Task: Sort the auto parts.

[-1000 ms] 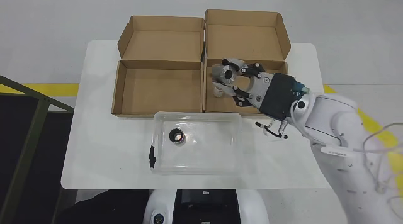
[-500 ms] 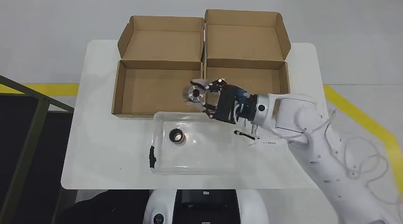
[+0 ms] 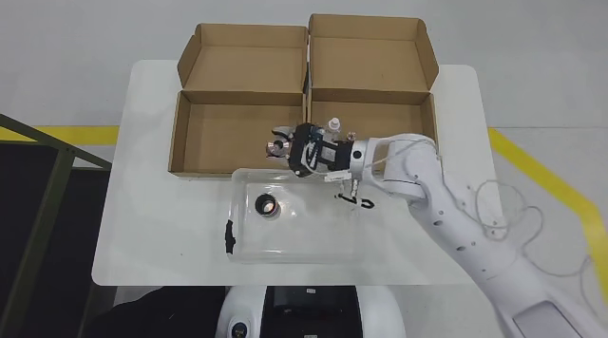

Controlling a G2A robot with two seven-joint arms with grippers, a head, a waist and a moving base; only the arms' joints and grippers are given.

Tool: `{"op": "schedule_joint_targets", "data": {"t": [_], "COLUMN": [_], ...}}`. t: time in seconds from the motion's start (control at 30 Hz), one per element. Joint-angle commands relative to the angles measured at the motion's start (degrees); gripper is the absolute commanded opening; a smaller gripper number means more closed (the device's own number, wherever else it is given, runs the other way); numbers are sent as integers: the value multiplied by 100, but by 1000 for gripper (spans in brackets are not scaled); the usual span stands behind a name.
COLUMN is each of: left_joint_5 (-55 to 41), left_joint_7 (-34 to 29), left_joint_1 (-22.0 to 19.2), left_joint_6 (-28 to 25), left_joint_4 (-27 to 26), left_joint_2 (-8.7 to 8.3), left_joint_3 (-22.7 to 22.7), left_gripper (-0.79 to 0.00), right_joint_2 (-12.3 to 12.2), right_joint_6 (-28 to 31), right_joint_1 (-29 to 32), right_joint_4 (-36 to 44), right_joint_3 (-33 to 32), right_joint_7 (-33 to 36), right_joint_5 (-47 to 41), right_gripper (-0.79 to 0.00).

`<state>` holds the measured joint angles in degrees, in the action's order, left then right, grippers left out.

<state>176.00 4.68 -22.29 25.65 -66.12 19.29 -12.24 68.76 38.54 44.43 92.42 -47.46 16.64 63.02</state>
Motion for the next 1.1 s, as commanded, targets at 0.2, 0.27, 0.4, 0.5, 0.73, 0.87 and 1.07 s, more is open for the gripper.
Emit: {"op": "schedule_joint_targets", "data": {"t": [0.2,0.27,0.4,0.5,0.73,0.87,1.07], "left_joint_5": [0,0,0,0,0,0,0], "left_joint_7": [0,0,0,0,0,0,0], "left_joint_1": [0,0,0,0,0,0,0], "left_joint_6": [0,0,0,0,0,0,0], "left_joint_4": [0,0,0,0,0,0,0], "left_joint_2": [0,0,0,0,0,0,0], "left_joint_3": [0,0,0,0,0,0,0], "left_gripper": [0,0,0,0,0,0,0], "right_joint_2": [206,255,348,415,563,636,721], "right_joint_6": [-157,-202,-274,-306,-380,-399,-378], "right_joint_1": [-401,-481,-622,-711,-911,-1003,-1100], "right_joint_4": [-752,-925,-1208,-1377,-1783,-1933,-2120], "right_joint_3": [383,459,608,709,876,941,992], "right_joint_7": [123,166,326,448,692,811,975], "right_joint_5": [-122,-158,-196,-240,-361,-413,-498], "right_gripper": [-785,-785,-785,-785,-785,-785,-739]}}
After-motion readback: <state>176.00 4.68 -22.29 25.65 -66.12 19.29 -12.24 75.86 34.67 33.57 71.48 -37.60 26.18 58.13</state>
